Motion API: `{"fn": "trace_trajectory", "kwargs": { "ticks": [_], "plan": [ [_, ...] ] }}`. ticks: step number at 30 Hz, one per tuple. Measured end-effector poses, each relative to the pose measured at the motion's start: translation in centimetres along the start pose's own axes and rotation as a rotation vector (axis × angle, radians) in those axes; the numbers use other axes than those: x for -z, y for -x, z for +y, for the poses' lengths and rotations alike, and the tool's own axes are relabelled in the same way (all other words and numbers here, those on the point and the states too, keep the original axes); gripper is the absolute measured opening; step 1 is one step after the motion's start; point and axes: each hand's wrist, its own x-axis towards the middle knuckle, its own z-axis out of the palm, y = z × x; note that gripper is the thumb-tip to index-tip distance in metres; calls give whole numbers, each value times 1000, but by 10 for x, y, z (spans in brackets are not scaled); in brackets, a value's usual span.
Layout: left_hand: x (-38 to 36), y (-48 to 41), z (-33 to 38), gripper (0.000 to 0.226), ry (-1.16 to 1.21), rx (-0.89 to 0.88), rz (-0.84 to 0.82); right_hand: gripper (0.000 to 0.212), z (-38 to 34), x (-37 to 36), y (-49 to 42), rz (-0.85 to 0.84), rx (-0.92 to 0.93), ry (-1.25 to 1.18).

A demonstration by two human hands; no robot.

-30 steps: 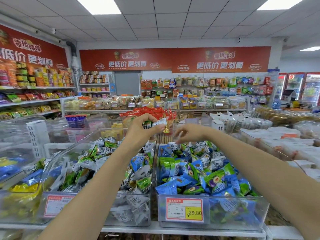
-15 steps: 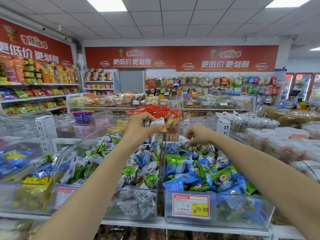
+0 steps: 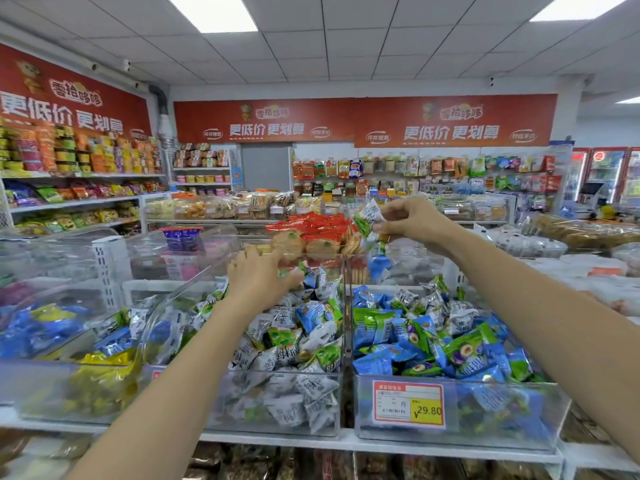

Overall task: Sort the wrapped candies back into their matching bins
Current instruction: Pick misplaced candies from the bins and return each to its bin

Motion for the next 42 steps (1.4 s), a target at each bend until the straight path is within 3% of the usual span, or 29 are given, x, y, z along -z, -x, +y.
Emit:
{"fn": "trace_trajectory", "kwargs": {
  "ticks": [2, 4, 7, 10, 15, 18, 20, 22, 26, 32, 36, 39, 42],
  "plan": [
    [4, 2, 0, 48, 161, -54, 120, 15, -18, -9, 0, 9, 22, -96],
    [11, 6, 3, 42, 471, -133, 195, 14, -33, -23, -3, -25, 45, -169],
    [23, 14, 13, 38, 970, -181, -66, 15, -44, -53, -5, -85, 75, -204],
    [27, 16, 11, 28, 1184, -125, -194, 15, -46, -75, -3, -110, 102, -213],
    [27, 19, -14, 27, 1135, 32, -2, 16, -37, -81, -5, -69, 80, -85],
    [28, 16, -27, 37, 1119, 105, 123, 13, -31, -89, -5, -198, 40, 159],
    [28, 17, -30, 41, 1108, 100, 107, 23, -29, -96, -3, -372, -9, 305],
    [29, 20, -31, 40, 1087, 57, 76, 34, -29, -99, -1, -439, 25, 419],
    [26, 27, -33, 38, 1075, 1, 50, 20, -41, -100, 8, -561, 50, 405],
    [30, 35, -35, 36, 1096, -52, -4, 32, -46, -110, 16, -766, 12, 732],
    [30, 38, -36, 37, 1098, -54, -10, 30, -48, -113, 18, -750, 69, 785],
    [31, 37, -34, 36, 1113, -62, 14, 26, -54, -96, 22, -641, 69, 546],
    [33, 37, -23, 33, 1164, -77, 27, 25, -55, -63, 24, -430, 98, 359]
  ]
}}
